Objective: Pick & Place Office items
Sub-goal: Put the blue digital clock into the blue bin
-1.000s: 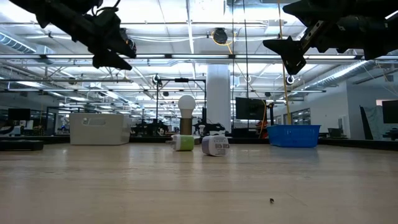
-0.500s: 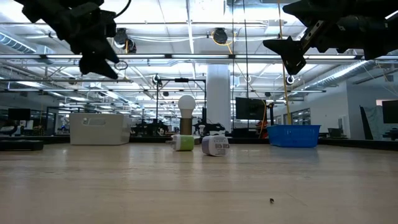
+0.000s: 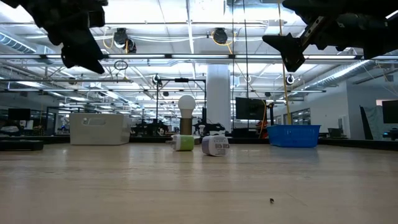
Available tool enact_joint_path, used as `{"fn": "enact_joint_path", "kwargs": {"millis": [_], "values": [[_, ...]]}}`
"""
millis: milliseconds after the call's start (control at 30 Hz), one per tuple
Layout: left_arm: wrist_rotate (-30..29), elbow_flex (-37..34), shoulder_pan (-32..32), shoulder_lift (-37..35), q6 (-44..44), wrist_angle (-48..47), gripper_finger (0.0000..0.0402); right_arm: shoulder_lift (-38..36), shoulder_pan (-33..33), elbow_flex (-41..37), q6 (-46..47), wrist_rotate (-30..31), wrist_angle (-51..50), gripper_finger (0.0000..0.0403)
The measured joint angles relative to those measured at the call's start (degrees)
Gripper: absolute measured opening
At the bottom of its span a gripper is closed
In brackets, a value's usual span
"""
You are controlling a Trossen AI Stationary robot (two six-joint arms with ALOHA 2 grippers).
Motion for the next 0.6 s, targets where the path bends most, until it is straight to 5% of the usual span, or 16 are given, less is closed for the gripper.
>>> {"fn": "enact_joint_path", "kwargs": {"millis": [300,600], "values": [[-13.40,6.48,-17.97,3.98,-3.03,-6.97,0.0218,0.00,-0.01,0.00,1.70,0.02,0.21,0.0302],[-18.37,20.51,-30.53,19.85,-8.77,-20.27,0.0218,0.00,0.61,0.00,1.70,3.04,0.20,0.0302]]}}
